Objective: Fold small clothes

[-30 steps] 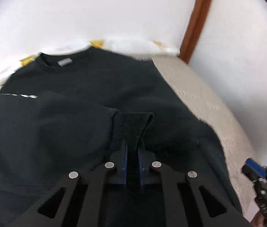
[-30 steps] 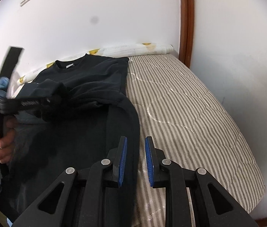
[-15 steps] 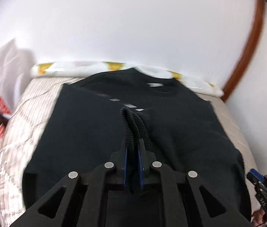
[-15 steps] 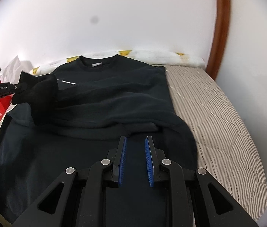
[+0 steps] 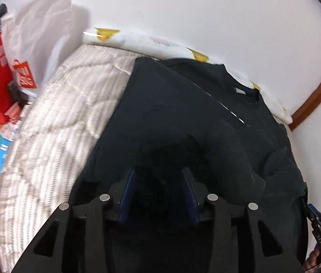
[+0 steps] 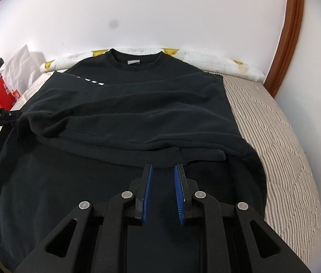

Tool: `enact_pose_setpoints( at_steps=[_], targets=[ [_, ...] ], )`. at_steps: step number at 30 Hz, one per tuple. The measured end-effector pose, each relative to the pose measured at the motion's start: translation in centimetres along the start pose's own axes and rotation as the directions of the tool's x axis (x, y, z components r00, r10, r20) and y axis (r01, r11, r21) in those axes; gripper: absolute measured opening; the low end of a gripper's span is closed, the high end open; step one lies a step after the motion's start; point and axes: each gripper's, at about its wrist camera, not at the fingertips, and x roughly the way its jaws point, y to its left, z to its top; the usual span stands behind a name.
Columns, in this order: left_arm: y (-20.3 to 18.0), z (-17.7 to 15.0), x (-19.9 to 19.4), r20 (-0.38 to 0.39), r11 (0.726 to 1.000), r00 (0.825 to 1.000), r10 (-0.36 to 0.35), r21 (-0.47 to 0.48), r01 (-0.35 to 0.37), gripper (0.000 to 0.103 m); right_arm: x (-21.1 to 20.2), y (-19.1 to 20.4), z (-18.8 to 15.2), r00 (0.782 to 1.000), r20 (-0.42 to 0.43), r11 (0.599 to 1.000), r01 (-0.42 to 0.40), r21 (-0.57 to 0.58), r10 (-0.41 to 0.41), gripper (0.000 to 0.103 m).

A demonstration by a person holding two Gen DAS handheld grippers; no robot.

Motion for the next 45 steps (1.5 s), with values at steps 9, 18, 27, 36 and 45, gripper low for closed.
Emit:
enact_pose_setpoints(
  at_steps=[9, 18, 27, 36, 45],
  targets=[
    [-3.4, -0.4, 2.6, -0.009, 0.986, 0.992, 0.126, 0.109, -0.124, 0.040, 1.4, -1.0, -0.6, 0.999, -0.040, 0.999, 0.017, 0.027, -0.016, 0.020],
    [-4.6, 1.0, 0.7, 0.036, 0.984, 0.991, 0.130, 0.121, -0.133, 0.007, 2.9, -2.6, -0.7, 0.996, -0.048, 0.993, 0.074, 0.090, -0.070, 0.020],
    [-0.4, 3.2, -1.0, 0.046, 0.995, 0.995, 0.088, 0.047, -0.090, 0.008, 3.4, -4.8, -0.8, 0.995, -0.048, 0.982, 0.095, 0.166, -0.089, 0.026],
    [0.1, 1.7, 0.1, 0.025, 0.994, 0.994, 0.102, 0.039, -0.103, 0.009, 4.1, -7.2, -0.4, 0.999, -0.007, 0.944, -0.034, 0.327, 0.038, 0.032],
    [-0.5, 1.9, 0.2, 0.048, 0.990, 0.991, 0.124, 0.066, -0.127, 0.009, 6.3, -6.5, 0.7, 1.000, -0.006, 0.934, -0.018, 0.358, 0.021, 0.036]
  ],
)
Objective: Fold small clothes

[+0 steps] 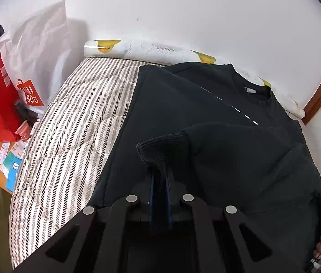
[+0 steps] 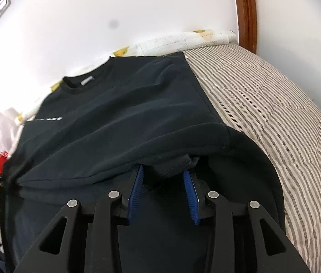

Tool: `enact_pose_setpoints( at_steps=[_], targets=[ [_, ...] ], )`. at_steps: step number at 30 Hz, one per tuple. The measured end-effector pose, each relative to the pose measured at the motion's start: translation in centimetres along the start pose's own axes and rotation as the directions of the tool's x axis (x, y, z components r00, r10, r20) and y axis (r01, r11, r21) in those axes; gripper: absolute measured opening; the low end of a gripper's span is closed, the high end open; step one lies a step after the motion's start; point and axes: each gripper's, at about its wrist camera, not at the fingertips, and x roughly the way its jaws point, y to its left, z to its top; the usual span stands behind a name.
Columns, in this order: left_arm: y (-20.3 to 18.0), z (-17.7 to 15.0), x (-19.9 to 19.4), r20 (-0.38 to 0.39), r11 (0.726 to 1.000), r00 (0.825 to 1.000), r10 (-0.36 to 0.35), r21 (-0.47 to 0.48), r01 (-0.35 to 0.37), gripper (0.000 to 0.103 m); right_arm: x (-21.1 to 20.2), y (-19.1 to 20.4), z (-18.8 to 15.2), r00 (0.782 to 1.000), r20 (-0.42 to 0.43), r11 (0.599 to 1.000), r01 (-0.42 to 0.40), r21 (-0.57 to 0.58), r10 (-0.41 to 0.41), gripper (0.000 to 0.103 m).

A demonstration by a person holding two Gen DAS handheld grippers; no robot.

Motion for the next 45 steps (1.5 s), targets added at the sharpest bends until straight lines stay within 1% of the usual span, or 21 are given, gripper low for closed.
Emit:
enact_pose_setpoints(
  at_steps=[1, 2, 3, 4, 6, 7, 9, 10, 11, 12, 14, 16, 18, 20, 23, 28, 31, 34, 38, 41, 45],
  targets=[
    [0.1, 0.0, -0.1, 0.010, 1.000, 1.000, 0.000, -0.009, 0.000, 0.008, 0.2, 0.0, -0.1, 1.000, 0.004, 1.000, 0.017, -0.008, -0.017, 0.032],
    [0.2, 0.0, -0.2, 0.024, 1.000, 1.000, -0.005, -0.024, 0.005, 0.008, 0.4, 0.1, -0.2, 1.000, 0.017, 1.000, 0.023, -0.017, -0.022, 0.019],
    [0.2, 0.1, -0.3, 0.038, 0.999, 0.999, -0.011, -0.030, 0.012, 0.008, 0.3, 0.1, -0.3, 0.999, 0.026, 0.999, 0.023, -0.024, -0.022, 0.016],
    [0.1, 0.1, -0.5, 0.048, 1.000, 0.999, -0.007, -0.023, 0.008, 0.007, 0.2, 0.4, -0.1, 0.999, 0.042, 0.999, 0.027, -0.046, -0.025, 0.009],
    [-0.2, 0.2, -1.1, 0.073, 1.000, 0.997, -0.004, -0.004, 0.004, 0.007, -0.7, 0.0, 0.4, 0.996, 0.084, 0.998, 0.014, -0.058, -0.009, 0.008],
    [-0.2, 0.2, -1.3, 0.077, 1.000, 0.997, -0.008, -0.002, 0.008, 0.007, -0.9, -0.7, 0.7, 0.996, 0.089, 1.000, 0.002, -0.031, 0.001, 0.007],
    [-0.2, 0.2, -1.2, 0.068, 1.000, 0.998, 0.002, 0.009, -0.002, 0.007, 0.3, -1.5, 0.8, 0.999, 0.035, 1.000, 0.007, 0.011, -0.007, 0.007],
    [-0.2, 0.1, -0.9, 0.060, 1.000, 0.998, 0.016, 0.016, -0.017, 0.008, 1.0, -1.6, 0.6, 1.000, 0.015, 1.000, 0.017, 0.019, -0.017, 0.007],
    [-0.3, 0.1, -0.7, 0.051, 1.000, 0.998, 0.024, 0.019, -0.025, 0.008, 0.8, -1.5, 0.4, 0.999, 0.038, 1.000, 0.027, 0.007, -0.027, 0.009],
    [-0.3, -0.1, -0.4, 0.037, 0.999, 0.999, 0.032, 0.021, -0.033, 0.008, 0.5, -1.2, 0.4, 0.998, 0.036, 0.999, 0.053, -0.012, -0.052, 0.009],
    [-0.3, -0.4, 0.1, 0.020, 0.999, 0.999, 0.044, 0.025, -0.044, 0.009, 0.0, -1.5, 0.4, 0.995, 0.024, 0.995, 0.095, -0.010, -0.095, 0.023],
    [-0.5, -0.6, 0.2, 0.011, 0.998, 0.998, 0.062, 0.030, -0.063, 0.011, -1.0, -2.1, 0.0, 0.993, 0.009, 0.993, 0.119, -0.013, -0.119, 0.024],
    [-0.5, -0.8, 0.0, 0.003, 0.997, 0.997, 0.071, 0.026, -0.071, 0.012, -2.4, -2.4, -0.8, 0.991, 0.018, 0.991, 0.131, -0.036, -0.130, 0.024],
    [-0.7, -1.1, -0.6, 0.004, 0.996, 0.997, 0.082, 0.024, -0.083, 0.012, -3.6, -2.6, -1.4, 0.989, 0.022, 0.987, 0.145, -0.065, -0.144, 0.027],
    [-0.7, -1.9, -2.0, 0.003, 0.996, 0.996, 0.088, 0.018, -0.088, 0.012, -5.0, -2.9, -2.4, 0.988, 0.030, 0.985, 0.155, -0.077, -0.153, 0.028],
    [-1.4, -4.0, -5.7, 0.037, 0.995, 0.995, 0.091, 0.032, -0.092, 0.012, -7.6, -3.2, -3.9, 0.991, 0.041, 0.985, 0.129, -0.116, -0.126, 0.028],
    [-2.0, -5.6, -7.9, 0.050, 0.994, 0.994, 0.097, 0.044, -0.099, 0.012, -9.1, -2.8, -4.8, 0.987, 0.060, 0.976, 0.155, -0.151, -0.147, 0.028],
    [-2.4, -7.3, -9.9, 0.059, 0.994, 0.994, 0.094, 0.047, -0.096, 0.012, -10.7, -3.2, -6.0, 0.985, 0.079, 0.976, 0.161, -0.148, -0.151, 0.035],
    [-2.3, -9.8, -12.2, 0.057, 0.996, 0.995, 0.077, 0.046, -0.079, 0.025, -12.6, -3.9, -7.8, 0.985, 0.088, 0.977, 0.157, -0.144, -0.146, 0.042],
    [-1.4, -11.8, -13.6, 0.052, 0.998, 0.996, 0.066, 0.021, -0.067, 0.038, -13.3, -4.6, -9.1, 0.992, 0.031, 0.976, 0.126, -0.178, -0.123, 0.042],
    [-0.1, -15.5, -14.8, 0.034, 0.998, 0.998, 0.051, 0.018, -0.052, 0.055, -14.2, -6.0, -11.2, 0.993, 0.005, 0.973, 0.118, -0.196, -0.119, 0.042]
  ],
)
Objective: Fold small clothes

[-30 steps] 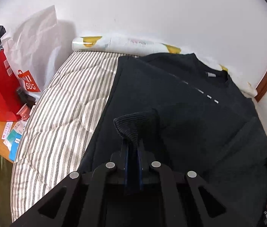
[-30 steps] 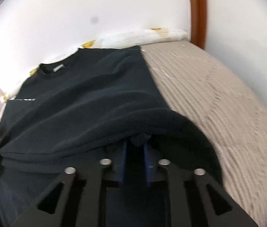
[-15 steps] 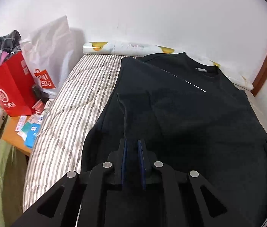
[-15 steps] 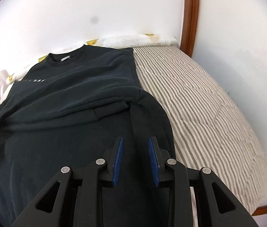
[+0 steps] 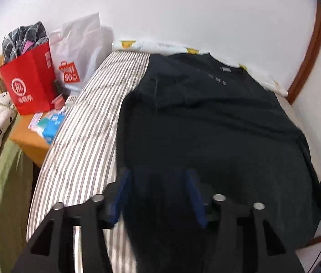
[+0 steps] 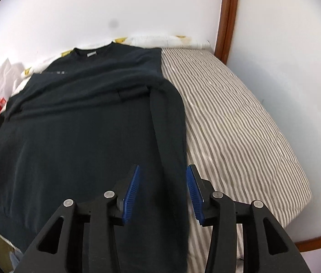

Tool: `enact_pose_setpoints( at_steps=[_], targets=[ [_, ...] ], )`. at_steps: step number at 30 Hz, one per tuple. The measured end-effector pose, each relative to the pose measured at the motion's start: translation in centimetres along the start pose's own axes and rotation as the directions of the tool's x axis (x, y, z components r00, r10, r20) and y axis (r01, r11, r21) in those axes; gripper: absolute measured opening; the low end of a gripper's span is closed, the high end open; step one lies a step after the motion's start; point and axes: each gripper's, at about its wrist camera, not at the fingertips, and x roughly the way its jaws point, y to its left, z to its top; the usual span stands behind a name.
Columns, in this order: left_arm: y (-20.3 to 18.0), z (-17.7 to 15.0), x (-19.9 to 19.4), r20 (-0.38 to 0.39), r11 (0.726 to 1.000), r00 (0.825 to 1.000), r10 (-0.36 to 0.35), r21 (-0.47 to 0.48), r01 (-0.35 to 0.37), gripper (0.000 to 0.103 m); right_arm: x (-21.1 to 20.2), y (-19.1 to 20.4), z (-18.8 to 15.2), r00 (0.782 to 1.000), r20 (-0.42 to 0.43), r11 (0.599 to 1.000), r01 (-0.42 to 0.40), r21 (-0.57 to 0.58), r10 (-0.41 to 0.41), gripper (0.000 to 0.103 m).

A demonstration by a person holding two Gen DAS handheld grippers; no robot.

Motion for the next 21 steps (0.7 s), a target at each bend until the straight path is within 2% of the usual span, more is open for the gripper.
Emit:
enact_pose_setpoints(
  at_steps=[4, 7, 14, 16, 19, 20, 21],
  targets=[
    [2.0, -3.3, -0.4, -0.026, 0.999, 1.000, 0.009, -0.033, -0.010, 0.055, 0.0, -1.3, -2.2, 1.000, -0.024, 1.000, -0.011, 0.026, 0.011, 0.042],
    [3.3, -5.1, -0.6, -0.042, 0.998, 0.999, -0.014, -0.057, 0.012, 0.054, 0.2, -1.9, -3.8, 0.998, -0.036, 0.998, -0.046, 0.042, 0.048, 0.042],
    [3.3, -7.8, -0.8, -0.053, 0.999, 0.998, -0.041, -0.036, 0.039, 0.054, 0.9, -1.7, -5.8, 0.996, -0.026, 0.996, -0.079, 0.029, 0.080, 0.042],
    [2.9, -8.0, -0.8, -0.048, 0.998, 0.997, -0.052, -0.029, 0.051, 0.051, 0.8, -1.5, -6.0, 0.994, -0.020, 0.993, -0.108, 0.036, 0.109, 0.042],
    [2.2, -8.1, -0.7, -0.038, 0.999, 0.999, -0.030, -0.021, 0.029, 0.045, 0.8, -0.3, -6.1, 0.992, -0.006, 0.992, -0.123, 0.003, 0.123, 0.042],
    [2.0, -8.1, -0.6, -0.034, 1.000, 0.999, -0.018, -0.017, 0.017, 0.042, 0.9, 0.1, -6.1, 0.993, 0.002, 0.993, -0.120, -0.007, 0.120, 0.042],
    [1.7, -8.0, -0.5, -0.032, 1.000, 0.999, 0.000, -0.011, -0.001, 0.034, 1.0, 0.5, -6.0, 0.993, 0.005, 0.993, -0.119, -0.016, 0.119, 0.042]
  ],
)
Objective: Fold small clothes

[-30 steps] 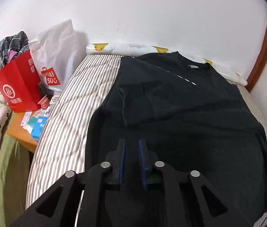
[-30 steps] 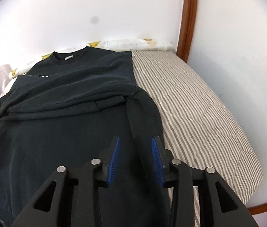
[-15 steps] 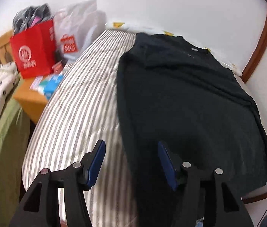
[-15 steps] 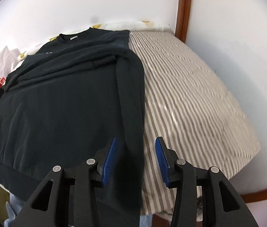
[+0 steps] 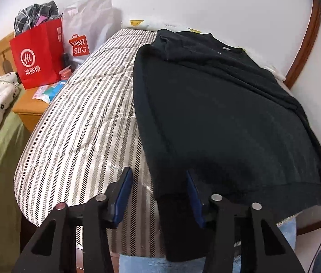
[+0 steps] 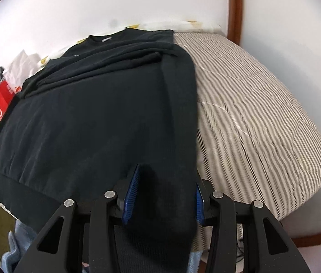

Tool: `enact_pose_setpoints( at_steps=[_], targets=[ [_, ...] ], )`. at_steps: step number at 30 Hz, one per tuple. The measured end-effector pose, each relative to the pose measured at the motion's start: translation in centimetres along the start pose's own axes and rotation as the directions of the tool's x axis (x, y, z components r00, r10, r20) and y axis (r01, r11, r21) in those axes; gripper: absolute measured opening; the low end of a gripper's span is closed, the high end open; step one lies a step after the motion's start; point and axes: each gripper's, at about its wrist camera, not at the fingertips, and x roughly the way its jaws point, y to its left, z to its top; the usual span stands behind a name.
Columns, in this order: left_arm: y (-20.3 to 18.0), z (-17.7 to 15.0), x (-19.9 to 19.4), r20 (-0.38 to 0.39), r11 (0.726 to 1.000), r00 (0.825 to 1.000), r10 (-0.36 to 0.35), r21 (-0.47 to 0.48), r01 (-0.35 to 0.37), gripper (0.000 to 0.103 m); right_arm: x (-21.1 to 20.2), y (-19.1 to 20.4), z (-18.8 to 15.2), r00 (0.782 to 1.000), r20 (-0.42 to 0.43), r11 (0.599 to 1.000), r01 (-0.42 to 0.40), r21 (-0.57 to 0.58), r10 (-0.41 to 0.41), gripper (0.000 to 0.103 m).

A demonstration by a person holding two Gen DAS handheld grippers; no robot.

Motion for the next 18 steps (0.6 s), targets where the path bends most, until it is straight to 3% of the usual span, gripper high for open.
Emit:
enact_pose_setpoints(
  at_steps=[1, 2, 4, 7, 10, 15, 18],
  targets=[
    [-0.3, 0.1, 0.1, -0.002, 1.000, 1.000, 0.011, 0.007, -0.011, 0.028, 0.1, 0.3, 0.2, 1.000, 0.001, 1.000, 0.000, -0.012, 0.000, 0.038],
    [-0.5, 0.2, 0.3, -0.005, 1.000, 1.000, 0.009, 0.009, -0.009, 0.018, 0.1, 0.5, 0.4, 1.000, -0.001, 1.000, -0.006, -0.019, 0.006, 0.026],
    [-0.6, 0.6, 0.4, -0.015, 1.000, 1.000, 0.005, -0.005, -0.005, 0.013, 0.1, 0.5, 0.8, 1.000, -0.001, 1.000, -0.006, -0.024, 0.006, 0.011],
    [0.5, 1.0, -0.1, -0.015, 0.996, 0.999, -0.053, -0.068, 0.051, 0.011, -0.6, -0.3, 0.8, 1.000, 0.007, 0.999, -0.016, -0.029, 0.016, 0.008],
    [1.3, 0.9, -1.8, 0.026, 0.989, 0.994, -0.110, -0.101, 0.112, 0.011, -2.4, -2.1, 0.8, 0.996, 0.042, 0.997, -0.082, 0.000, 0.082, 0.007],
    [1.3, 0.6, -4.7, 0.051, 0.978, 0.982, -0.184, -0.092, 0.188, 0.011, -5.0, -3.4, 1.2, 0.991, 0.069, 0.993, -0.118, 0.015, 0.116, 0.007],
    [0.7, 0.8, -5.3, 0.073, 0.981, 0.981, -0.181, -0.057, 0.185, 0.011, -5.0, -3.5, 1.5, 0.990, 0.064, 0.992, -0.125, 0.023, 0.123, 0.007]
  ],
)
